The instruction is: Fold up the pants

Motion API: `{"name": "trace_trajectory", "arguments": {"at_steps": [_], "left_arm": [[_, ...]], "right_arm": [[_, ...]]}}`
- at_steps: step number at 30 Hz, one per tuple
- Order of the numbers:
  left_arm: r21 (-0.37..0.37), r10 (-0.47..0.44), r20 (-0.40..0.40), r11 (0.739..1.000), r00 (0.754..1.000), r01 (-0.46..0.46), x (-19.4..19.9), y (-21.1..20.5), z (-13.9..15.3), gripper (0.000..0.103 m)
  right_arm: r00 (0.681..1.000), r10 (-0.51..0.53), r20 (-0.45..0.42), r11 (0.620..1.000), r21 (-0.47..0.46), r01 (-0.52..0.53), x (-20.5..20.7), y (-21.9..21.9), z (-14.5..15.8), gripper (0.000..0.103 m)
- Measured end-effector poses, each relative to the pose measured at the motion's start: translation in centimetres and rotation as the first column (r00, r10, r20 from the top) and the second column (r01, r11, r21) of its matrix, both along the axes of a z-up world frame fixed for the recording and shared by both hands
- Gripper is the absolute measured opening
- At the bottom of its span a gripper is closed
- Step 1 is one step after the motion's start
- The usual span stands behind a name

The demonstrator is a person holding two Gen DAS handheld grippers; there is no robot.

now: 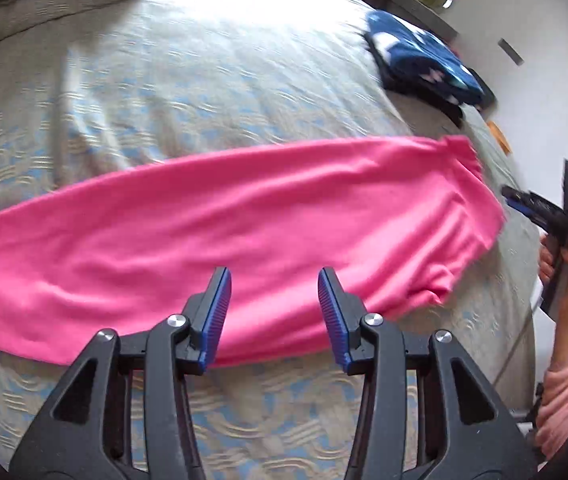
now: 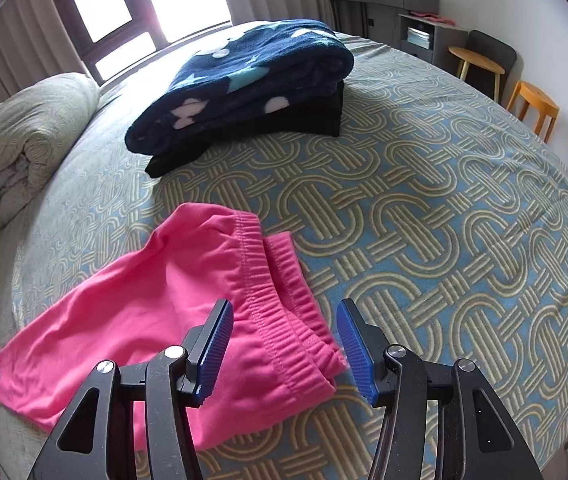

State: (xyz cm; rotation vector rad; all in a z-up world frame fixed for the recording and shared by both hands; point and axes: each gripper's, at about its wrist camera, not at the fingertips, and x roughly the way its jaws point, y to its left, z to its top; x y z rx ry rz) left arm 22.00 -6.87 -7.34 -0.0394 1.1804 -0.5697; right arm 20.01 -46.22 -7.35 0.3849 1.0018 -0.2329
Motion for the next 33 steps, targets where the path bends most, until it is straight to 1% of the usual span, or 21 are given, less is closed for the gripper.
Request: {"name": "trace_trajectory", "arguments": {"at_steps": [3, 6, 8, 11, 13, 15, 17, 19, 20, 21, 22, 23, 26, 29, 31, 32, 33], "left_arm": [[-0.036, -0.109, -0.037, 0.994, 0.993, 0.107, -2.6, -4.7, -1.2, 0.052], [-0.054, -0.175, -0.078, 0.984, 0.981, 0.171, -4.5, -8.0, -1.7, 0.052], [-0.047, -0.211, -0.078, 0.977, 0.974, 0.208, -5.3, -9.7, -1.7, 0.053], [0.002, -0.226, -0.043, 0.974, 0.973, 0.226, -5.5, -11.5, -1.5, 0.059], [-0.001, -0.228, -0.032, 0.974, 0.973, 0.228, -5.0, -12.1, -1.4, 0.060], [-0.028, -0.241, -0.054, 0.970, 0.969, 0.240, -4.5, -12.9, -1.5, 0.062], [-0.029, -0.245, -0.088, 0.969, 0.965, 0.244, -4.2, -13.9, -2.0, 0.062], [-0.039, -0.264, -0.120, 0.964, 0.957, 0.262, -4.1, -15.0, -2.6, 0.058], [-0.044, -0.277, -0.138, 0.961, 0.951, 0.274, -4.2, -15.6, -2.8, 0.042], [-0.024, -0.279, -0.148, 0.960, 0.949, 0.279, -4.3, -16.0, -3.1, 0.033], [0.004, -0.276, -0.143, 0.960, 0.951, 0.279, -4.4, -16.2, -3.2, 0.031], [0.012, -0.274, -0.137, 0.960, 0.952, 0.279, -4.5, -16.3, -3.3, 0.029], [-0.009, -0.260, -0.148, 0.965, 0.954, 0.262, -4.3, -16.1, -3.3, 0.027], [-0.034, -0.240, -0.163, 0.971, 0.957, 0.238, -4.0, -15.9, -3.5, 0.027], [-0.039, -0.236, -0.158, 0.972, 0.959, 0.233, -4.0, -15.8, -3.6, 0.027], [-0.037, -0.240, -0.150, 0.971, 0.959, 0.237, -4.2, -15.8, -3.5, 0.027], [-0.031, -0.247, -0.136, 0.969, 0.960, 0.245, -4.4, -15.9, -3.3, 0.017]], "right_arm": [[0.999, 0.049, 0.022, 0.998, 0.044, -0.050, -0.1, 0.5, -0.5, 0.055], [0.995, 0.092, 0.042, 0.995, 0.045, -0.094, 0.1, 1.2, -0.9, 0.055], [0.992, 0.116, 0.054, 0.992, 0.043, -0.118, 0.2, 1.5, -1.1, 0.055], [0.988, 0.140, 0.068, 0.989, 0.044, -0.143, 0.5, 1.5, -1.4, 0.055], [0.987, 0.144, 0.076, 0.987, 0.058, -0.148, 0.4, 1.2, -1.5, 0.055], [0.986, 0.143, 0.087, 0.986, 0.075, -0.149, 0.3, 0.8, -1.6, 0.055], [0.985, 0.143, 0.099, 0.984, 0.090, -0.152, 0.2, 0.4, -1.6, 0.055], [0.983, 0.144, 0.112, 0.982, 0.108, -0.156, 0.0, 0.1, -1.6, 0.055], [0.981, 0.150, 0.123, 0.980, 0.117, -0.164, -0.1, 0.0, -1.5, 0.055], [0.978, 0.159, 0.135, 0.977, 0.120, -0.176, -0.1, 0.0, -1.3, 0.055], [0.974, 0.173, 0.148, 0.975, 0.115, -0.190, -0.2, 0.0, -1.0, 0.055], [0.969, 0.188, 0.159, 0.973, 0.103, -0.206, -0.2, 0.2, -0.8, 0.055], [0.960, 0.232, 0.159, 0.969, 0.052, -0.243, 0.5, 0.8, -0.4, 0.055], [0.962, 0.254, 0.102, 0.966, 0.013, -0.257, 2.3, 1.3, -1.2, 0.055], [0.964, 0.259, 0.059, 0.965, 0.032, -0.261, 3.5, 1.3, -2.4, 0.055], [0.965, 0.261, 0.035, 0.963, 0.059, -0.263, 4.0, 1.3, -3.1, 0.053], [0.965, 0.263, 0.010, 0.960, 0.092, -0.263, 4.4, 1.2, -3.9, 0.029]]}}
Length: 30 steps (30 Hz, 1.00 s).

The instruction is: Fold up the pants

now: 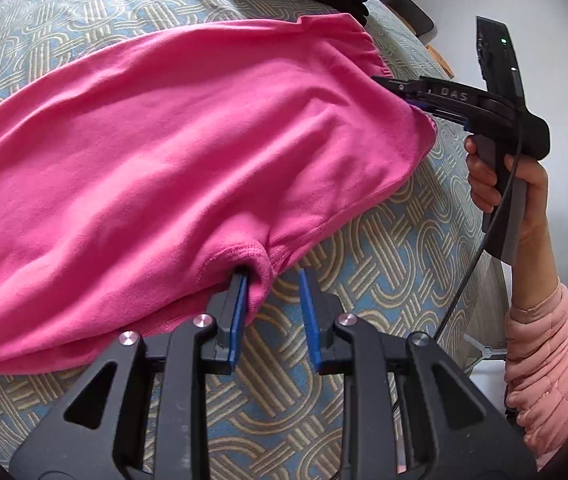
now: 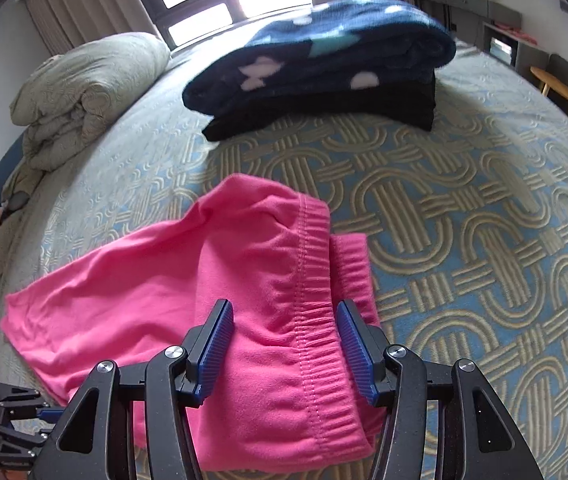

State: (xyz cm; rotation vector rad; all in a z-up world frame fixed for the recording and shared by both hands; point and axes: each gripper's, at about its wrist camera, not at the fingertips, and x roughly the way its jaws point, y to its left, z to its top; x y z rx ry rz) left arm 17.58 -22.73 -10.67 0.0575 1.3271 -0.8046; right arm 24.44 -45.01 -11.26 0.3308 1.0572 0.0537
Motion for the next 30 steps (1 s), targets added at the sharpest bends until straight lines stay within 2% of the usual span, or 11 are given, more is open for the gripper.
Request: {"name": "trace_trajectory", "arguments": {"at_steps": [1, 2, 3, 6, 9, 12, 14, 18, 20, 24, 30], "left_arm": [[0.011, -0.010, 0.024, 1.000, 1.000, 0.010, -0.4, 0.1, 0.3, 0.011], [0.014, -0.022, 0.048, 1.000, 0.999, 0.021, -0.8, 0.1, 0.6, 0.009], [0.001, -0.034, 0.067, 0.999, 0.997, 0.034, -1.2, 0.3, 1.1, 0.009], [-0.030, -0.083, 0.136, 0.996, 0.987, 0.088, -3.4, 0.8, 2.8, 0.008], [-0.094, -0.158, 0.081, 0.982, 0.984, 0.166, -5.2, 0.6, 2.7, 0.007], [-0.022, -0.205, 0.113, 0.978, 0.972, 0.209, -6.8, -0.7, 1.8, 0.007], [-0.003, -0.208, 0.102, 0.978, 0.973, 0.209, -6.9, -1.0, 1.4, 0.007], [0.014, -0.157, 0.120, 0.988, 0.980, 0.156, -6.4, -0.7, 1.9, 0.007], [0.023, -0.120, 0.130, 0.993, 0.984, 0.118, -5.7, -0.2, 2.0, 0.010], [0.044, -0.034, 0.111, 0.999, 0.993, 0.029, -4.2, 1.1, 1.4, 0.032], [0.070, 0.021, 0.065, 0.997, 0.998, -0.026, -2.6, 1.3, 0.1, 0.032]], "right_arm": [[1.000, -0.006, -0.022, 1.000, 0.010, 0.006, 0.2, 0.0, -0.6, 0.015], [1.000, -0.014, -0.024, 1.000, 0.023, 0.015, 0.0, -0.1, -0.6, 0.013], [1.000, -0.019, 0.000, 0.998, 0.060, 0.019, -0.6, -0.3, -0.2, 0.005], [0.992, -0.039, 0.122, 0.992, 0.124, 0.023, -3.9, -0.9, 3.2, 0.005], [0.982, -0.059, 0.181, 0.994, 0.096, 0.042, -7.3, -1.5, 5.5, 0.005], [0.986, 0.019, 0.164, 1.000, 0.004, -0.020, -8.8, -0.6, 4.9, 0.013], [0.991, 0.043, 0.124, 0.998, -0.044, -0.037, -8.9, -0.1, 3.8, 0.029], [0.987, -0.028, 0.160, 0.997, 0.072, 0.017, -8.5, -1.7, 3.1, 0.044], [0.979, -0.069, 0.192, 0.990, 0.137, 0.043, -8.0, -2.9, 3.2, 0.047], [0.980, -0.040, 0.193, 0.979, 0.203, 0.000, -5.6, -3.7, 2.8, 0.053], [0.993, 0.083, 0.080, 0.979, 0.182, -0.096, -1.2, -2.7, 0.4, 0.054]]}}
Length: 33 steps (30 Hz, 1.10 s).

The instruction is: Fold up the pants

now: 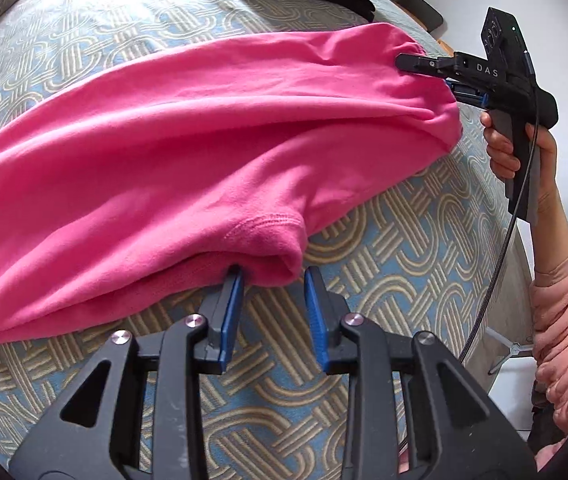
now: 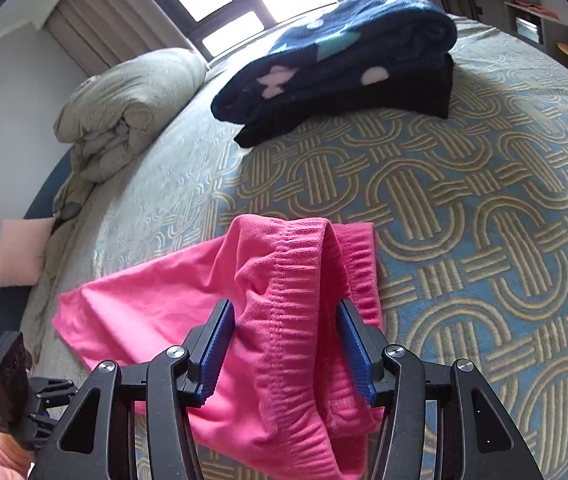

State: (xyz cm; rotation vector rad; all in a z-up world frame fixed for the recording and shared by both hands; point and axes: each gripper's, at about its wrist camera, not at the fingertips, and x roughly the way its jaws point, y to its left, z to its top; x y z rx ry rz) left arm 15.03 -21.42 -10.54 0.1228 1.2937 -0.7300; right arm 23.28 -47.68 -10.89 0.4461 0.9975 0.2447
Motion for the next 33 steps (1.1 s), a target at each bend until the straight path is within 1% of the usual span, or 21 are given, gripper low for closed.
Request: {"name": "trace_trajectory", "arguments": {"at_steps": [3, 6, 7, 8, 9, 11, 14, 17, 20, 22, 24, 26, 28, 30, 32, 33], "left_arm": [[-0.012, 0.014, -0.016, 1.000, 1.000, -0.014, 0.9, -0.4, -0.1, 0.032], [-0.029, 0.025, -0.029, 0.999, 0.999, -0.026, 1.4, -0.6, -0.1, 0.032], [-0.043, 0.030, -0.029, 0.999, 0.999, -0.031, 1.5, -0.5, -0.1, 0.032], [-0.056, 0.031, -0.027, 0.998, 0.999, -0.033, 1.7, -0.5, 0.0, 0.032], [-0.066, 0.030, -0.021, 0.997, 0.999, -0.032, 1.7, -0.6, 0.1, 0.025], [-0.074, 0.011, 0.000, 0.997, 1.000, -0.011, 1.5, -0.5, 0.4, 0.011], [-0.080, -0.044, 0.046, 0.996, 0.998, 0.047, 0.6, 0.0, 1.3, 0.010], [-0.074, -0.100, 0.095, 0.991, 0.990, 0.107, -0.8, 0.3, 2.2, 0.010], [-0.061, -0.141, 0.114, 0.987, 0.983, 0.149, -1.8, 0.0, 2.5, 0.010], [-0.052, -0.166, 0.125, 0.984, 0.978, 0.173, -2.2, -0.3, 2.5, 0.010], [-0.032, -0.190, 0.146, 0.980, 0.971, 0.196, -2.6, -0.8, 2.6, 0.010], [-0.017, -0.210, 0.161, 0.976, 0.964, 0.215, -2.8, -1.3, 2.7, 0.010], [-0.013, -0.218, 0.166, 0.975, 0.962, 0.223, -3.0, -1.5, 2.7, 0.010], [-0.009, -0.212, 0.164, 0.976, 0.964, 0.216, -3.0, -1.7, 2.5, 0.010], [-0.003, -0.198, 0.149, 0.980, 0.969, 0.201, -2.6, -1.8, 2.4, 0.010], [0.003, -0.190, 0.146, 0.981, 0.971, 0.192, -2.5, -2.1, 2.3, 0.010]], "right_arm": [[1.000, 0.012, -0.020, 1.000, -0.011, -0.012, 1.5, 0.2, -0.6, 0.055], [1.000, -0.006, -0.016, 1.000, 0.030, 0.007, 2.7, -0.1, -0.8, 0.055], [1.000, -0.021, -0.013, 0.999, 0.045, 0.022, 3.0, -0.3, -0.8, 0.049], [0.999, -0.043, -0.002, 0.997, 0.057, 0.043, 3.3, -0.5, -0.7, 0.017], [0.998, -0.062, 0.003, 0.996, 0.071, 0.062, 3.3, -0.6, -0.5, 0.011], [0.994, -0.094, 0.051, 0.990, 0.114, 0.088, 2.4, -0.8, 0.6, 0.007], [0.978, -0.126, 0.165, 0.983, 0.156, 0.100, -1.2, -0.9, 3.6, 0.006], [0.946, -0.162, 0.282, 0.971, 0.215, 0.102, -6.3, -1.2, 6.7, 0.006], [0.909, -0.167, 0.381, 0.976, 0.193, 0.098, -11.4, -0.5, 9.3, 0.007], [0.892, -0.158, 0.424, 0.980, 0.178, 0.089, -14.2, 0.3, 10.3, 0.007], [0.879, -0.144, 0.454, 0.985, 0.151, 0.083, -15.8, 1.1, 11.1, 0.008], [0.877, -0.138, 0.461, 0.989, 0.117, 0.094, -16.1, 1.7, 11.4, 0.009], [0.887, -0.153, 0.436, 0.986, 0.120, 0.112, -15.1, 1.2, 10.8, 0.009], [0.905, -0.186, 0.382, 0.980, 0.138, 0.143, -12.9, 0.0, 9.8, 0.009], [0.925, -0.193, 0.326, 0.980, 0.113, 0.165, -9.8, -1.2, 8.1, 0.010], [0.940, -0.196, 0.278, 0.980, 0.094, 0.177, -7.6, -1.8, 7.0, 0.011]]}}
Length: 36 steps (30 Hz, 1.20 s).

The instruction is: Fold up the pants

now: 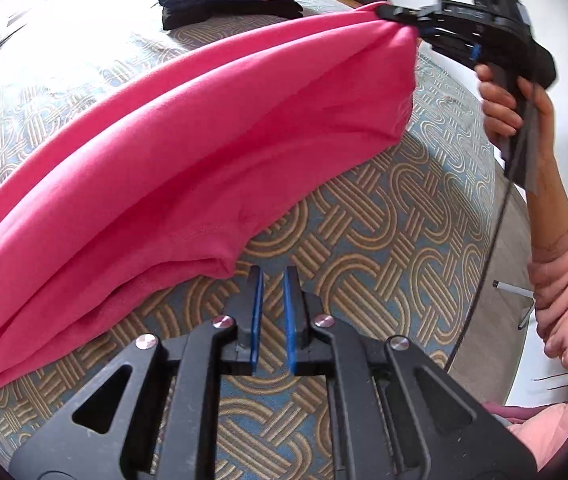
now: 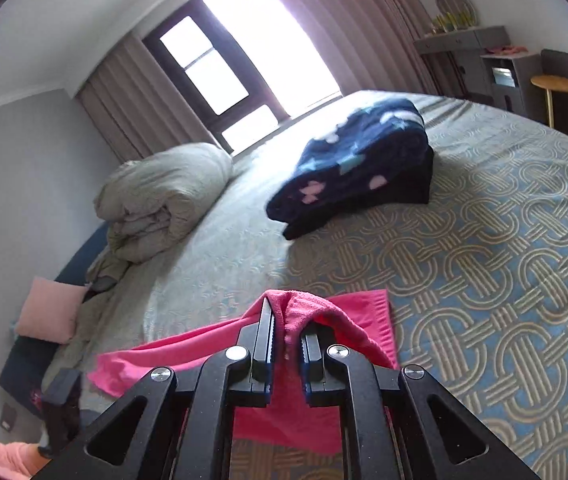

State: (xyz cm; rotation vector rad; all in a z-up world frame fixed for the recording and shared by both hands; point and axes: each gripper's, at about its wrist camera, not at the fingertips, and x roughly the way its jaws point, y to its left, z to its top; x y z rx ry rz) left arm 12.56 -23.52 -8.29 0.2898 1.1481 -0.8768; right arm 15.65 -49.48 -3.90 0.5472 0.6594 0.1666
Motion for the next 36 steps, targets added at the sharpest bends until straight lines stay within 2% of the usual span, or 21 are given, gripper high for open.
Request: {"name": "trace_trajectory", "arguments": {"at_steps": [3, 6, 8, 10, 13, 15, 17, 21, 24, 26, 29, 30, 31, 32, 33, 36], "left_arm": [[0.014, 0.027, 0.009, 1.000, 1.000, -0.027, 0.5, 0.3, 0.1, 0.010], [0.017, 0.055, 0.009, 0.998, 0.998, -0.056, 0.9, 0.9, 0.2, 0.010], [0.019, 0.071, 0.005, 0.997, 0.997, -0.071, 1.3, 1.4, 0.2, 0.010], [0.015, 0.084, -0.007, 0.996, 0.996, -0.084, 1.6, 1.7, 0.0, 0.011], [0.001, 0.104, -0.028, 0.995, 0.994, -0.104, 2.2, 2.2, -0.3, 0.012], [-0.013, 0.111, -0.033, 0.994, 0.993, -0.112, 2.4, 2.4, -0.4, 0.012], [-0.026, 0.111, -0.035, 0.993, 0.993, -0.112, 2.3, 2.5, -0.5, 0.012], [-0.035, 0.106, -0.037, 0.994, 0.994, -0.107, 2.0, 2.7, -0.5, 0.014], [-0.028, 0.109, -0.038, 0.994, 0.993, -0.110, 2.2, 2.6, -0.6, 0.014], [-0.023, 0.114, -0.044, 0.993, 0.993, -0.115, 2.3, 2.6, -0.7, 0.014], [-0.015, 0.132, -0.042, 0.991, 0.990, -0.133, 2.5, 2.5, -0.6, 0.014], [-0.015, 0.139, -0.036, 0.990, 0.990, -0.140, 2.4, 2.7, -0.4, 0.014], [-0.014, 0.147, -0.029, 0.989, 0.989, -0.147, 2.3, 3.1, -0.2, 0.014], [-0.012, 0.157, -0.020, 0.987, 0.987, -0.157, 2.2, 3.6, 0.0, 0.015], [-0.012, 0.170, -0.013, 0.985, 0.985, -0.170, 2.1, 4.3, 0.3, 0.018], [-0.010, 0.239, 0.008, 0.971, 0.971, -0.239, 2.4, 7.6, 0.9, 0.027]], "right_arm": [[0.987, -0.005, -0.161, 1.000, -0.030, 0.000, 6.6, -0.7, -3.6, 0.011], [0.956, -0.012, -0.294, 0.998, -0.062, -0.007, 11.8, -1.1, -7.1, 0.012], [0.932, -0.007, -0.361, 0.999, -0.040, -0.007, 13.5, -1.6, -9.0, 0.013], [0.927, 0.007, -0.375, 1.000, -0.012, -0.013, 13.7, -1.9, -9.7, 0.014], [0.928, 0.020, -0.373, 1.000, -0.003, -0.023, 12.0, -2.2, -8.8, 0.030], [0.924, -0.006, -0.381, 1.000, -0.030, -0.006, 10.0, -2.6, -7.5, 0.063], [0.937, -0.052, -0.346, 0.998, -0.060, 0.033, 7.0, -3.4, -5.9, 0.067], [0.963, -0.030, -0.267, 1.000, 0.000, 0.031, 0.8, -4.1, -4.1, 0.067], [0.963, -0.027, -0.269, 0.998, -0.056, 0.012, -2.5, -2.4, -4.4, 0.066], [0.962, -0.010, -0.272, 0.997, -0.078, -0.012, -3.4, -1.1, -5.1, 0.066], [0.959, 0.002, -0.285, 0.997, -0.073, -0.024, -2.6, 0.1, -6.2, 0.065], [0.957, -0.010, -0.290, 0.997, -0.074, -0.012, -2.1, 0.3, -6.5, 0.058], [0.955, -0.025, -0.296, 0.996, -0.086, 0.000, -1.6, 0.5, -6.8, 0.041], [0.944, -0.062, -0.324, 0.990, -0.138, 0.018, -1.0, 0.8, -7.0, 0.022], [0.925, -0.096, -0.369, 0.984, -0.178, 0.031, -0.7, 0.9, -7.4, 0.021], [0.913, -0.136, -0.384, 0.980, -0.190, 0.066, -0.8, 0.7, -7.2, 0.021]]}}
